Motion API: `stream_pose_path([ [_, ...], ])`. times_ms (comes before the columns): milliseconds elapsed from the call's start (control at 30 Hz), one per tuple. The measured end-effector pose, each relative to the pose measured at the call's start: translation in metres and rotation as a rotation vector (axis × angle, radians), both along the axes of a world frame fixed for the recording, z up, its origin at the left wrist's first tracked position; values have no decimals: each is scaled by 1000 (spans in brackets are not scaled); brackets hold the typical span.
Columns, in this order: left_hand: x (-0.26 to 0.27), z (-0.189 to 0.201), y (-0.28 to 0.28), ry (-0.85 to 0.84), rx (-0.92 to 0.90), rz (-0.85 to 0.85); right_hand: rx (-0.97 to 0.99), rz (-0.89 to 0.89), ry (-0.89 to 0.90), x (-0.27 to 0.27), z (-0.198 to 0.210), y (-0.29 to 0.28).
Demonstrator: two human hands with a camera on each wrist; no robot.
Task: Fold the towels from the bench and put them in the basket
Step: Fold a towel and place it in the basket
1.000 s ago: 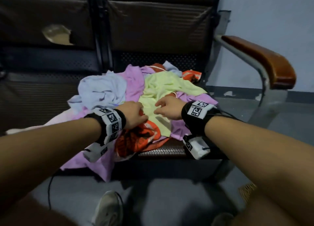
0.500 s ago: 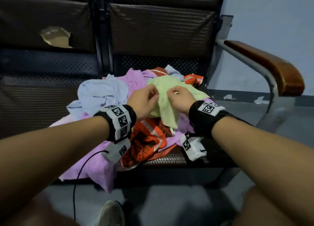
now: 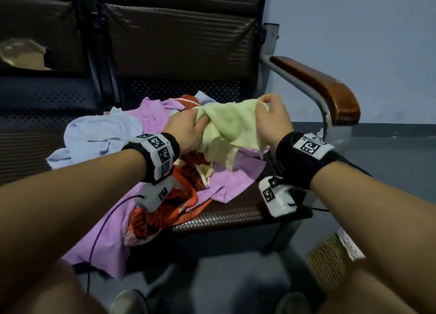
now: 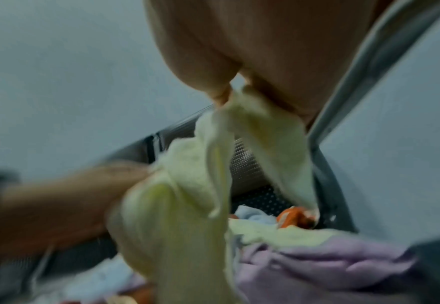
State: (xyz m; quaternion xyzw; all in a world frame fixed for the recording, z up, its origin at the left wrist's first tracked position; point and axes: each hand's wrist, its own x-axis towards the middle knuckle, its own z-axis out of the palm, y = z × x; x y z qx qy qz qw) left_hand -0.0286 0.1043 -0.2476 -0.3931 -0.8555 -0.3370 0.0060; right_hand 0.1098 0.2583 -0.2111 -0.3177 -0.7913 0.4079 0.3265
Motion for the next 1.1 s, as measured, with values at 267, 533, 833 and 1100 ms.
stream_pose_path([
  [267, 56, 25, 37, -313, 390, -193, 246, 428, -257, 29, -9, -3],
  [533, 40, -6, 22, -65, -170, -238, -216, 139, 131, 33, 2, 17],
  [833, 28, 27, 18, -535, 213, -150, 120, 275, -309, 46, -17, 27],
  [1100, 36, 34, 3, -625, 74, -199, 67, 473, -306, 26, -21, -2],
])
